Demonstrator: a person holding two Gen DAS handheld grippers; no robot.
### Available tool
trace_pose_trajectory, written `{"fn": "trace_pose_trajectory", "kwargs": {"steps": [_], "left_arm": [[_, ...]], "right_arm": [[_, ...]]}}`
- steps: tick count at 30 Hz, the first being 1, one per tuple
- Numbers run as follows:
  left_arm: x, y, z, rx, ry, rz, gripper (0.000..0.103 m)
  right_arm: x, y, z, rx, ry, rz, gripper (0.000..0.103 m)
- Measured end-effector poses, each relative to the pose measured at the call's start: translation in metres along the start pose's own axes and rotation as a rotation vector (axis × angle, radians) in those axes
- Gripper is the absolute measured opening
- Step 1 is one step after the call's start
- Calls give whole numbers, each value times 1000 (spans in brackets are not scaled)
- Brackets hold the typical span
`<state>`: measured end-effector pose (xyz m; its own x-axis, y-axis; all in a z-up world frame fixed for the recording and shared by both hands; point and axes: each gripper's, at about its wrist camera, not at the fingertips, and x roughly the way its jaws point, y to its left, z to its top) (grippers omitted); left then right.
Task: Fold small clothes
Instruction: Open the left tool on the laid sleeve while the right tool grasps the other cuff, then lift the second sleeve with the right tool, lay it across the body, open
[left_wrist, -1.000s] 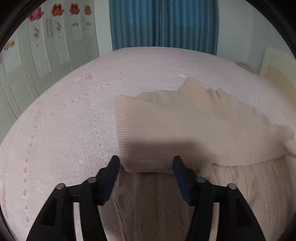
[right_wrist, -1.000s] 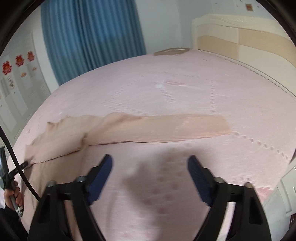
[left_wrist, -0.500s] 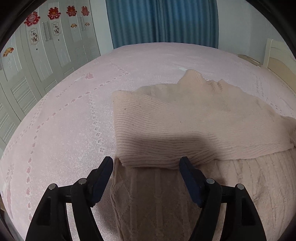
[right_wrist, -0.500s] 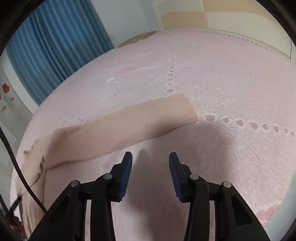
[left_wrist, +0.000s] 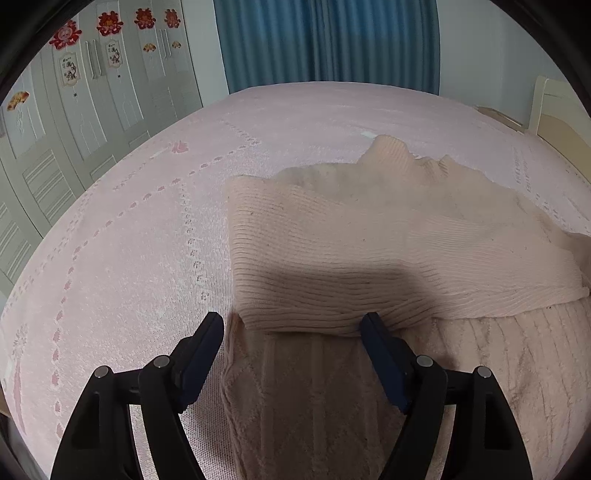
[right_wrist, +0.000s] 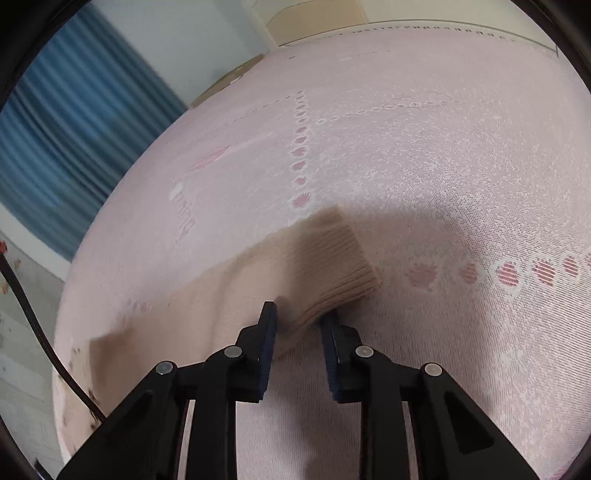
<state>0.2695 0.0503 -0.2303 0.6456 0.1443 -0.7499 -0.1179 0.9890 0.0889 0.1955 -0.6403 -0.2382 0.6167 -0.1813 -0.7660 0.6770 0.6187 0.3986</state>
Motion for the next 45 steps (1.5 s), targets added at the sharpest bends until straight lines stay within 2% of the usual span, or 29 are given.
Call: {"fn": "trace_pose_trajectory", "kwargs": {"steps": [4, 7, 8, 11, 17, 21, 23, 26, 30, 35, 40, 45], "left_arm": [[1, 2, 0, -9, 4, -11, 76], [0, 4, 0, -13, 6, -17, 76], [0, 4, 0, -15, 6, -19, 76], [0, 7, -1, -30, 6, -30, 77], [-3, 18, -1, -100, -6, -51, 77], [-8, 33, -1, -189, -23, -89, 76], [-12, 43, 0, -244, -34, -131, 76], [-20, 54, 0, -279, -63, -166, 76], [-29, 70, 0, -328, -95, -164, 76], [-25, 98, -4, -406, -71, -187, 76], [-29, 116, -10, -362, -91, -119, 76], [-16, 147, -12, -462, -41, -185, 76]], "right_arm": [[5, 8, 5, -25, -20, -38, 23], [4, 16, 5, -67, -49, -99, 10], [3, 20, 5, -87, -52, -110, 8], [1, 30, 7, -121, -64, -139, 6], [-37, 60, 11, -161, -141, -143, 6], [-74, 112, -2, -292, -228, -144, 5], [-89, 141, -12, -353, -268, -146, 5], [-110, 188, -29, -431, -303, -107, 5], [-130, 264, -65, -546, -307, -34, 5], [-145, 365, -130, -687, -289, 85, 5], [-139, 453, -214, -821, -217, 219, 5], [-110, 508, -300, -901, -78, 301, 5]]}}
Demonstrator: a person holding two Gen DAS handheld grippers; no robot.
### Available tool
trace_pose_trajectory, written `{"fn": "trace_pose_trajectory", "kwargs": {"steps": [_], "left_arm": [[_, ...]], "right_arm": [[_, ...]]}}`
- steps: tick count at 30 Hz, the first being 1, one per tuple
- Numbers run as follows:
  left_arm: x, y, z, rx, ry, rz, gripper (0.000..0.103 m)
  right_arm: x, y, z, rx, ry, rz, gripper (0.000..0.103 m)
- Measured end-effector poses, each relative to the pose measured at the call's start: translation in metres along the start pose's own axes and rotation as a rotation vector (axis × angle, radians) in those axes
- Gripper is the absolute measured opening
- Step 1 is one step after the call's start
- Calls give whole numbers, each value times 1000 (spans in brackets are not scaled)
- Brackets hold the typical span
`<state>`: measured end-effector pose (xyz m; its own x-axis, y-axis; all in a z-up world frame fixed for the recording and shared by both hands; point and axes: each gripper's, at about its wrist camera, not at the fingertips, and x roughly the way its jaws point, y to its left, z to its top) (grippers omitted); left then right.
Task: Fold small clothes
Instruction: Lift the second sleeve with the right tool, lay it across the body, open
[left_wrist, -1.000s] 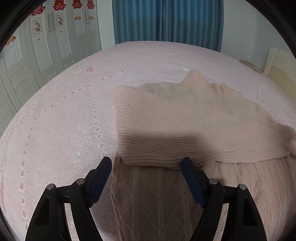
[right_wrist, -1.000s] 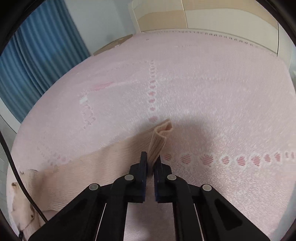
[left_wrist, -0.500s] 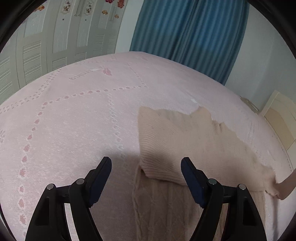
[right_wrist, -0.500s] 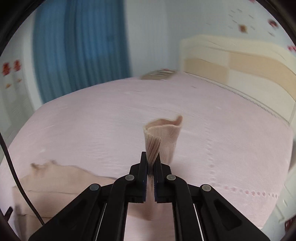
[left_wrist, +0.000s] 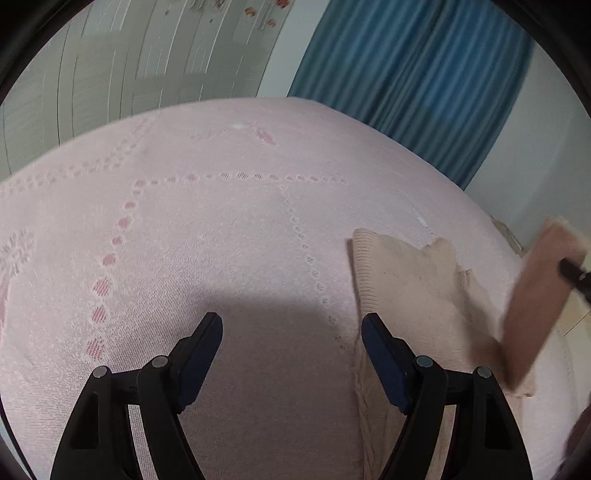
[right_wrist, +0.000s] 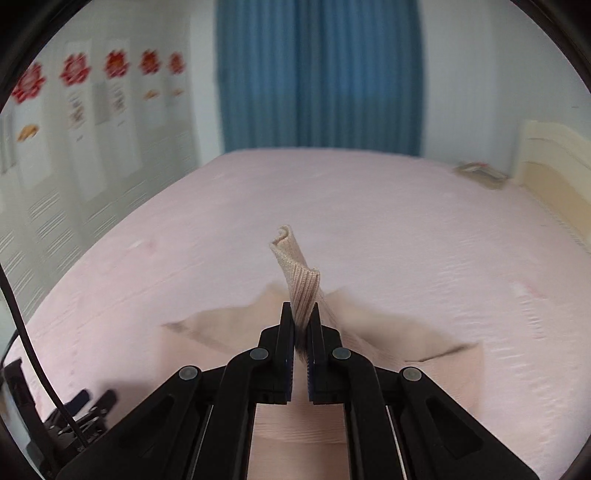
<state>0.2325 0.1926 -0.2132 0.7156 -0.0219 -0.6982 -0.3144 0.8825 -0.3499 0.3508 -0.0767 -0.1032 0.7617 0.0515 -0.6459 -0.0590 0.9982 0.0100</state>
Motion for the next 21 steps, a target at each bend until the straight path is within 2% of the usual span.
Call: {"fn": "trace_pose_trajectory", "kwargs": {"steps": [2, 5, 10, 12, 14, 16, 18, 19, 21], "left_arm": [[4, 7, 3, -28, 21, -14, 76], [4, 11, 5, -35, 8, -7, 76], [2, 13, 6, -45, -8, -25, 76], [0, 13, 6, -47, -17, -29, 76], [-1, 10, 5, -33, -25, -25, 76], [0, 7, 4, -14, -25, -27, 76], [1, 4, 3, -13, -16, -44, 76], [1, 3, 2, -16, -16, -51, 76], [-1, 0, 0, -24, -33, -63, 76]], "right_arm": [[21, 26, -14, -12, 56, 36, 5], [54, 50, -33, -44, 128, 50, 5], [80, 64, -52, -69, 200, 96, 8], [79, 64, -54, -66, 213, 136, 15], [76, 61, -46, -53, 233, 227, 44], [67, 55, -49, -43, 203, 270, 60], [48, 47, -49, -40, 140, 249, 65], [35, 39, -49, -43, 104, 206, 70], [17, 24, -50, -50, 71, 156, 71]]}}
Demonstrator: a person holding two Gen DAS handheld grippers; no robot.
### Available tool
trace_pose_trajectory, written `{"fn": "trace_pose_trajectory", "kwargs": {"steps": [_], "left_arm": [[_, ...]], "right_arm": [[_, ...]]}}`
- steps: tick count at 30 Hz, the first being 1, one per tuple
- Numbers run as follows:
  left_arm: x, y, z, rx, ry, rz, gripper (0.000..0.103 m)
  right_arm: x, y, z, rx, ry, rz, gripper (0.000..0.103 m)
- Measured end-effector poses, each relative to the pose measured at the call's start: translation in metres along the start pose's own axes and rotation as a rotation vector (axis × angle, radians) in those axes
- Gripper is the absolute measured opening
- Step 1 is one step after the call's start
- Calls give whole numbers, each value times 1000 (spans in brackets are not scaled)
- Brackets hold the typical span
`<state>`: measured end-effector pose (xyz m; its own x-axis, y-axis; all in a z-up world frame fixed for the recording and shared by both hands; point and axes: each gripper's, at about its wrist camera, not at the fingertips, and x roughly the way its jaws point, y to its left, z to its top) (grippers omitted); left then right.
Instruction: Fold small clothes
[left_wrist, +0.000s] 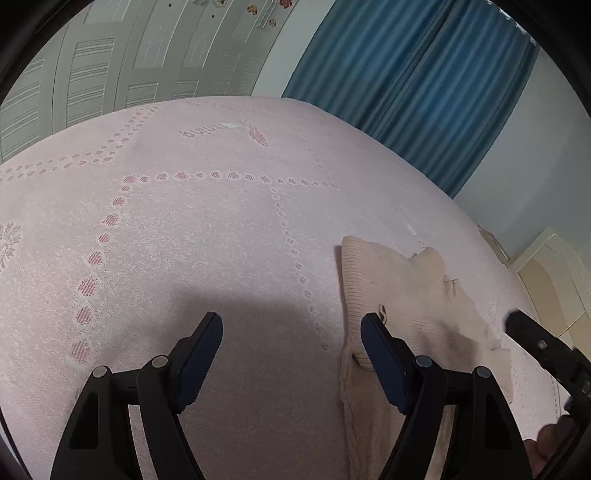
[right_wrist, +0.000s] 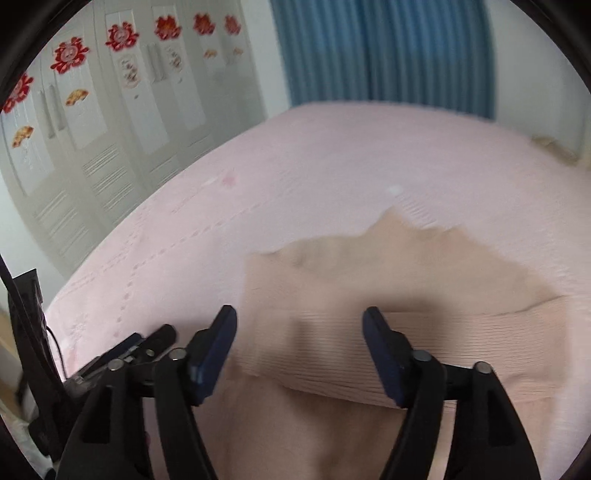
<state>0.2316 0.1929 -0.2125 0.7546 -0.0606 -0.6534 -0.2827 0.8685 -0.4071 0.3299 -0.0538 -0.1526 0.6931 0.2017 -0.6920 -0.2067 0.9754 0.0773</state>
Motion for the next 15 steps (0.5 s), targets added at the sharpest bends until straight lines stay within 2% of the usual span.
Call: {"fn": "trace_pose_trajectory", "kwargs": {"steps": [2, 5, 8, 12, 13, 15], "left_arm": [[-5, -3, -1, -3, -35, -2, 76], [-13, -11, -4, 17, -100, 10, 76], [-17, -20, -8, 30, -102, -6, 76], [-20, -36, -8, 66, -78, -17, 76], [-21, -39, -9, 64, -87, -14, 75], [-22, -44, -11, 59, -82, -20, 75]], "right_arm": [[-18, -14, -2, -3, -18, -56, 71], [-61, -44, -14, 24, -119, -189, 71], [-86, -71, -21, 54, -111, -191, 71], [-105, -104, -34, 110, -46, -174, 71], [-108, -112, -39, 125, -34, -169, 64], [-112, -123, -51, 148, -41, -207, 30]]}}
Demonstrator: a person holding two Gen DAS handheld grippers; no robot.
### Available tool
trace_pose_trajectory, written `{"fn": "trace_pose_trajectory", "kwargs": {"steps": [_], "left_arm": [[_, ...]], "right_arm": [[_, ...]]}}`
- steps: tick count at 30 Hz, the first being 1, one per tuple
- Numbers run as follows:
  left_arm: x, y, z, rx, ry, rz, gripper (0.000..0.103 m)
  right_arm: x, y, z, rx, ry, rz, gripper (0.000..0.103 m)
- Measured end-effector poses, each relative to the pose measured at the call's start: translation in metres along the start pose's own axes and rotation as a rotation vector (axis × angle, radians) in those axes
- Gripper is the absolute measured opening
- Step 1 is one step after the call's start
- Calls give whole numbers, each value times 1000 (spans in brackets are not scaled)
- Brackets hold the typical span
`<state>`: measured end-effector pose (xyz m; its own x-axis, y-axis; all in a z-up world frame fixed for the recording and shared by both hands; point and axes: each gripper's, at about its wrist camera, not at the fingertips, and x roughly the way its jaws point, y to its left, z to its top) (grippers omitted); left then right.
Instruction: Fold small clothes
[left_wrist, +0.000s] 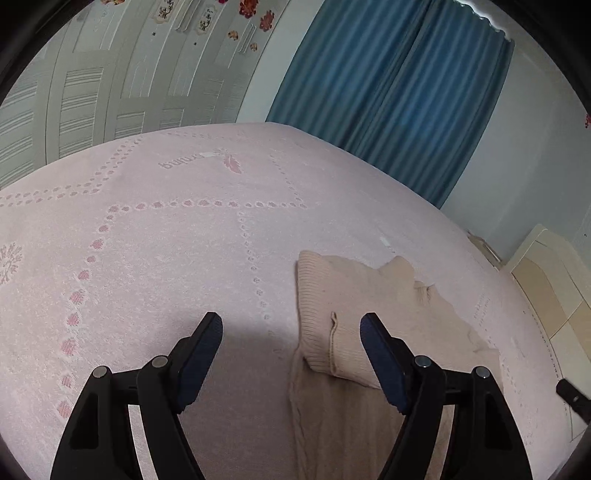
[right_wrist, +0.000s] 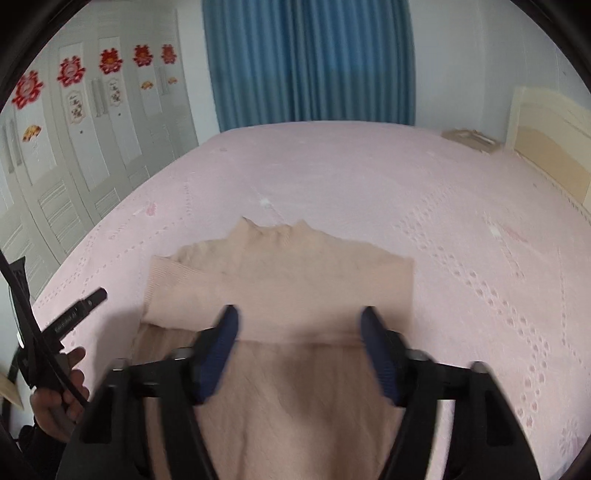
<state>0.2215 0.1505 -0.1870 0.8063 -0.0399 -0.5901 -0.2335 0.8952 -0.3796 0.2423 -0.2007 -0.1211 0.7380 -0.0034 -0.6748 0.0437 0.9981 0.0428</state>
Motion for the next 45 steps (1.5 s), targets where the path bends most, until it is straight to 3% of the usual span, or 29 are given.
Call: {"fn": "trace_pose_trajectory", "kwargs": {"steps": [1, 4, 7, 9, 10, 11, 13, 18, 19, 20, 21, 22, 25, 27, 28, 29, 31, 33, 34, 35, 36, 37, 40, 42, 43, 44, 45], "left_arm": [[2, -3, -1, -4, 15, -13, 75], [8, -11, -5, -16, 66, -40, 75], [10, -22, -10, -1, 85, -37, 75], [7, -30, -12, 22, 77, -34, 76], [6, -35, -13, 35, 69, -28, 77], [5, -38, -15, 42, 64, -27, 82], [2, -44, -17, 52, 52, -32, 92], [2, -59, -21, 99, 45, -17, 93], [2, -61, -23, 106, 49, -13, 93], [4, -63, -24, 109, 59, -9, 93], [6, -65, -25, 113, 71, -12, 93], [7, -67, -26, 117, 78, -14, 93], [10, -70, -28, 137, 83, -5, 93], [10, -71, -29, 154, 80, -3, 93], [11, -71, -29, 160, 81, -1, 93], [13, -72, -29, 163, 86, -1, 93], [19, -71, -28, 173, 107, 3, 93], [28, -70, -26, 201, 146, 10, 92], [33, -71, -23, 222, 170, -4, 92], [36, -71, -21, 231, 175, -9, 92], [39, -72, -17, 238, 177, -18, 92], [41, -72, -13, 245, 181, -31, 91], [53, -77, 1, 253, 200, -73, 90], [64, -81, 7, 268, 209, -70, 90], [68, -82, 7, 275, 210, -56, 87], [73, -82, 6, 281, 209, -47, 82], [75, -81, 3, 286, 211, -49, 81]], "right_arm": [[-2, -6, -4, 6, -3, -20, 1], [-11, -24, -16, 50, -36, -19, 0], [-17, -43, -22, 114, -16, 37, 4], [-21, -53, -24, 147, 4, 81, 32], [-24, -59, -24, 159, 6, 100, 64], [-28, -62, -25, 160, -10, 108, 84], [-36, -66, -25, 136, -34, 105, 87], [-44, -74, -26, 100, -44, 31, 87], [-47, -75, -27, 99, -67, 17, 79], [-49, -75, -28, 83, -85, -17, 41], [-49, -75, -28, 69, -75, -37, 15], [-43, -75, -27, 58, -38, -54, 8], [-33, -82, -30, 108, -6, 9, 10], [-26, -85, -30, 138, 20, 61, 34], [-24, -85, -30, 150, 14, 78, 59], [-22, -85, -30, 163, -3, 92, 75], [-16, -82, -26, 169, -36, 111, 83], [-7, -77, -19, 148, -24, 128, 83], [-1, -75, -11, 129, -31, 132, 83], [2, -73, -5, 121, -46, 115, 63], [8, -70, 5, 109, -58, 55, 39], [15, -69, 12, 102, -41, 36, 6], [30, -74, 26, 162, -33, 85, 12], [38, -79, 27, 204, -24, 150, 46], [41, -81, 23, 215, -38, 187, 70], [42, -82, 19, 220, -61, 198, 78], [42, -83, 11, 214, -97, 188, 77]]}}
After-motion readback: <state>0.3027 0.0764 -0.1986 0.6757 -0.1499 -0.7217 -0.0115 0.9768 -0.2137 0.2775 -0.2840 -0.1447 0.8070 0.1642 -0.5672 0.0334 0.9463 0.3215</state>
